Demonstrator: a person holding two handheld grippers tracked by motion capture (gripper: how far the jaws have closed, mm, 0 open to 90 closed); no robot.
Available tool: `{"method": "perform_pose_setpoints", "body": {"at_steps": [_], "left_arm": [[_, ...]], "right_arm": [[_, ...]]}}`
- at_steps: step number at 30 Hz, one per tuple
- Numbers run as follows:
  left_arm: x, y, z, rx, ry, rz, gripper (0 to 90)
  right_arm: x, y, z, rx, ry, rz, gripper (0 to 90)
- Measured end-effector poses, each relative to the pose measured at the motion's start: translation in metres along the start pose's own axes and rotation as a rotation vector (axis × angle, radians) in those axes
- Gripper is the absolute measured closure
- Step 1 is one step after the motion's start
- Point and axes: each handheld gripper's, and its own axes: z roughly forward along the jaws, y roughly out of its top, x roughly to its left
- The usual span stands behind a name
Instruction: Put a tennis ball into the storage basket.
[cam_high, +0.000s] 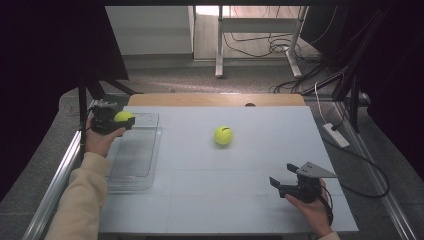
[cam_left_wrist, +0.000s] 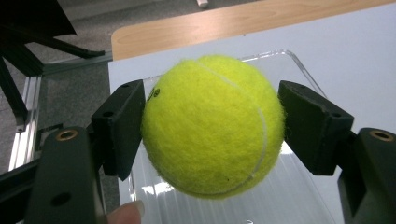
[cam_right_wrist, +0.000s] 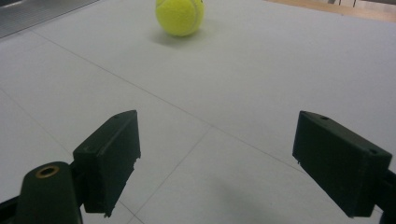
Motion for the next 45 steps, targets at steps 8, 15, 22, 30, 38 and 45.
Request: {"method": "perform_pose_setpoints", "body": {"at_steps": [8, 15, 22, 30, 38, 45], "left_arm": [[0.000, 0.001, 0.010, 0.028, 0.000, -0.002, 27.4], [0.000, 0.000, 0.021, 0.067, 0.013, 0.004, 27.4], [0.002, -0.002, 0.029, 0.108, 0.014, 0.006, 27.3], [0.001, -0.004, 0.036, 0.151, 0.004, 0.010, 27.3], [0.001, -0.006, 0.042, 0.192, -0.001, 0.016, 27.2], [0.000, -0.007, 0.045, 0.216, 0.004, 0.023, 27.2]], "right_arm": [[-0.001, 0.000, 0.000, 0.001, -0.003, 0.002, 14.6], [-0.001, 0.000, 0.000, 0.000, -0.001, -0.001, 14.6], [-0.001, 0.000, 0.000, 0.002, 0.000, -0.001, 14.6], [0.000, -0.001, 0.001, 0.005, 0.002, -0.001, 14.6], [-0.001, -0.001, 0.001, 0.007, 0.001, -0.002, 14.6], [-0.001, -0.001, 0.001, 0.007, 0.003, 0.000, 14.6]]}}
